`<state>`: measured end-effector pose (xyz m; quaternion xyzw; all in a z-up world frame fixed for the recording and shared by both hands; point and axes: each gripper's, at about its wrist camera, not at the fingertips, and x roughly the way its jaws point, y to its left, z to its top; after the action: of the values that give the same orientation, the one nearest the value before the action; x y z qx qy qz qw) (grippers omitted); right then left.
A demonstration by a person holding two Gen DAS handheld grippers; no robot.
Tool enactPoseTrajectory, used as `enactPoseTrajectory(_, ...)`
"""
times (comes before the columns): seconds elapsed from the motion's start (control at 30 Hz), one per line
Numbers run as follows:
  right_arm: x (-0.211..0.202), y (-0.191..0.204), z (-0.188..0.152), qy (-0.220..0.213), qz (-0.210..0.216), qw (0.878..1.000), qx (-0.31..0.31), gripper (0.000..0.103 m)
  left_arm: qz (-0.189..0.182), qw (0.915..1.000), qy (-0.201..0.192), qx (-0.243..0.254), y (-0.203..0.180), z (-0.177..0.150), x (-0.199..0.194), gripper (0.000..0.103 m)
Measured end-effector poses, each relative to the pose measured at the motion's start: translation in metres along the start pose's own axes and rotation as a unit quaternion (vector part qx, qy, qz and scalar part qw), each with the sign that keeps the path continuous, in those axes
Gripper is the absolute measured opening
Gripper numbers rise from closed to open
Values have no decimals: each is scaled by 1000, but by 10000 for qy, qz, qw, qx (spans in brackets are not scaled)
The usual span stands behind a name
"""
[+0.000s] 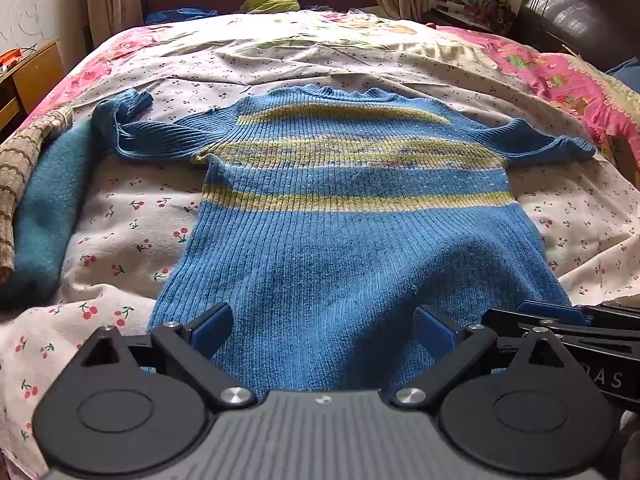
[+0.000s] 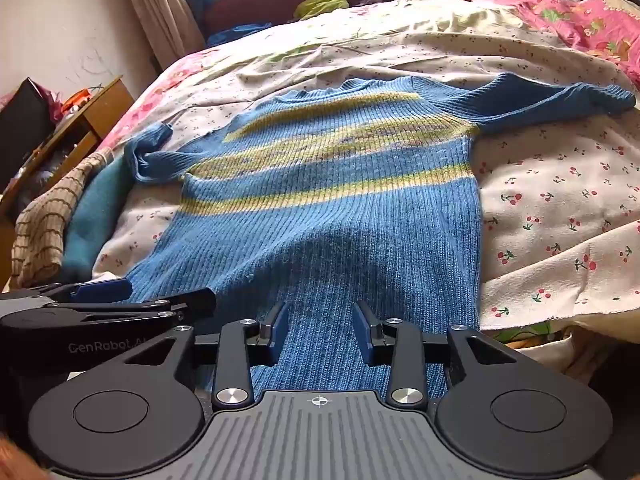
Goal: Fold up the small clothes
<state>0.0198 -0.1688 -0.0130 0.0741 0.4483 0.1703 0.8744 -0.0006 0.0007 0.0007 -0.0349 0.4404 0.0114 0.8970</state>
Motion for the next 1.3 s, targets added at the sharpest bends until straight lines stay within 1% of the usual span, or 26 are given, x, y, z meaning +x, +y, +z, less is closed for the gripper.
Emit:
enactPoseTrajectory(0.47, 2, 0, -2, 20, 0, 10000, -16, 35, 58, 10000, 75, -1, 5, -6, 2, 103)
enactPoseTrajectory(0.87, 4, 5, 0, 69, -86, 9999, -101, 35, 128, 9998, 160, -14, 0, -1, 7, 103)
enactPoseTrajectory(1.3, 4, 14, 6, 42, -364, 9987, -353, 36, 98, 9999, 126, -47, 1, 0, 8, 103)
